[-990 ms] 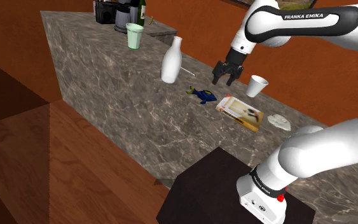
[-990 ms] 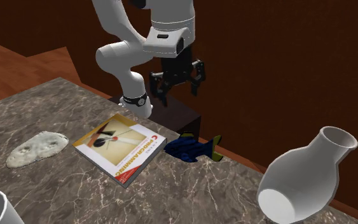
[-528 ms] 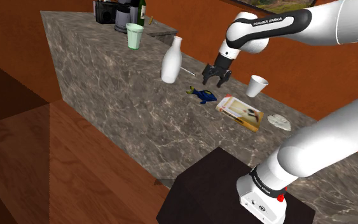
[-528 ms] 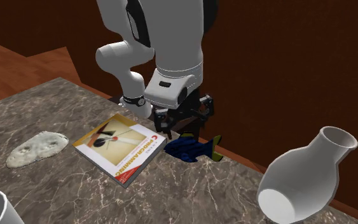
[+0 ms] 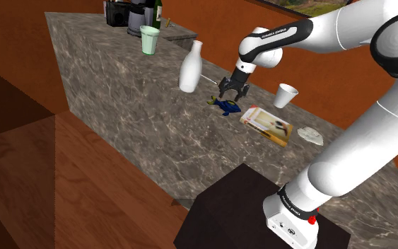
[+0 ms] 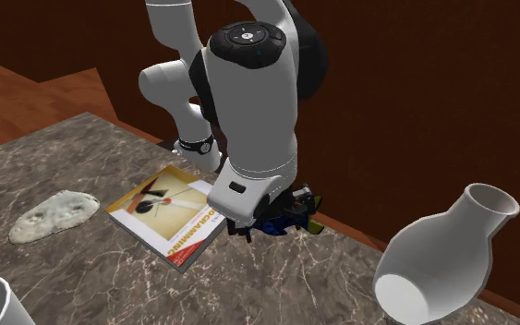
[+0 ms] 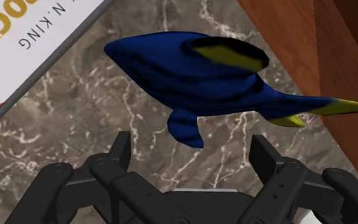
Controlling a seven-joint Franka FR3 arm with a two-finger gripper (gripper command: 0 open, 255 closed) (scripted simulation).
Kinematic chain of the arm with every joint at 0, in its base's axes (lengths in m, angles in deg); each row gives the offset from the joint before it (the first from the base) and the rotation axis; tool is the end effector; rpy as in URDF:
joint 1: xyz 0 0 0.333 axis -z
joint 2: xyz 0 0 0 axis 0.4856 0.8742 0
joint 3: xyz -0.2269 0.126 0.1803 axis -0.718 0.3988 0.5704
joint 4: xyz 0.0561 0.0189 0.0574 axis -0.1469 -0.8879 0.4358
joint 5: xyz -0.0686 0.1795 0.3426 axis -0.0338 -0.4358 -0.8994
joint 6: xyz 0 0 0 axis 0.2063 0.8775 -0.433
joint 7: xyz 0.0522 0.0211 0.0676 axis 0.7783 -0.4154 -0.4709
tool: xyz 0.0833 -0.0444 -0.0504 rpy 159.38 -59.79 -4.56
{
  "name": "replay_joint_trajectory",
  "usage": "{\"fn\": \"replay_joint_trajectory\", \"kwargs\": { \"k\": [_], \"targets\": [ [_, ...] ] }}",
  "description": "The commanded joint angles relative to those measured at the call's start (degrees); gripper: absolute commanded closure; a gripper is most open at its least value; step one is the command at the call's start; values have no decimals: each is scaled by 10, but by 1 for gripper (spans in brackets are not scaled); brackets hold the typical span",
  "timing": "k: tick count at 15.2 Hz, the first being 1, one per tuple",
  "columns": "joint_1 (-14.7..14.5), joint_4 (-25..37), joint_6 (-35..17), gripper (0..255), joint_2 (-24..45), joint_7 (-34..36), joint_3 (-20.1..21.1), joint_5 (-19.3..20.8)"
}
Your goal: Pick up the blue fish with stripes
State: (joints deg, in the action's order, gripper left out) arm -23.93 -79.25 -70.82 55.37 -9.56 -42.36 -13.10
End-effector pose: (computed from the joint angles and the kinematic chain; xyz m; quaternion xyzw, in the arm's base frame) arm 0.5036 -0.1327 0.3678 -0.9648 0.2535 0.0167 0.0684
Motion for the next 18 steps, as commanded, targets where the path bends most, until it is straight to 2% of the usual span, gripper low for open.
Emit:
{"fn": "replay_joint_trajectory", "kwargs": {
  "k": [1, 6, 7, 16, 18],
  "targets": [
    [0, -5, -14, 0, 9, -4, 0, -4],
    [0, -16, -40, 0, 26, -11, 1, -12],
    [0, -15, -41, 255, 27, -12, 1, -12],
    [0, -16, -40, 255, 26, -11, 1, -12],
    [0, -10, -26, 255, 16, -7, 0, -7]
  ]
}}
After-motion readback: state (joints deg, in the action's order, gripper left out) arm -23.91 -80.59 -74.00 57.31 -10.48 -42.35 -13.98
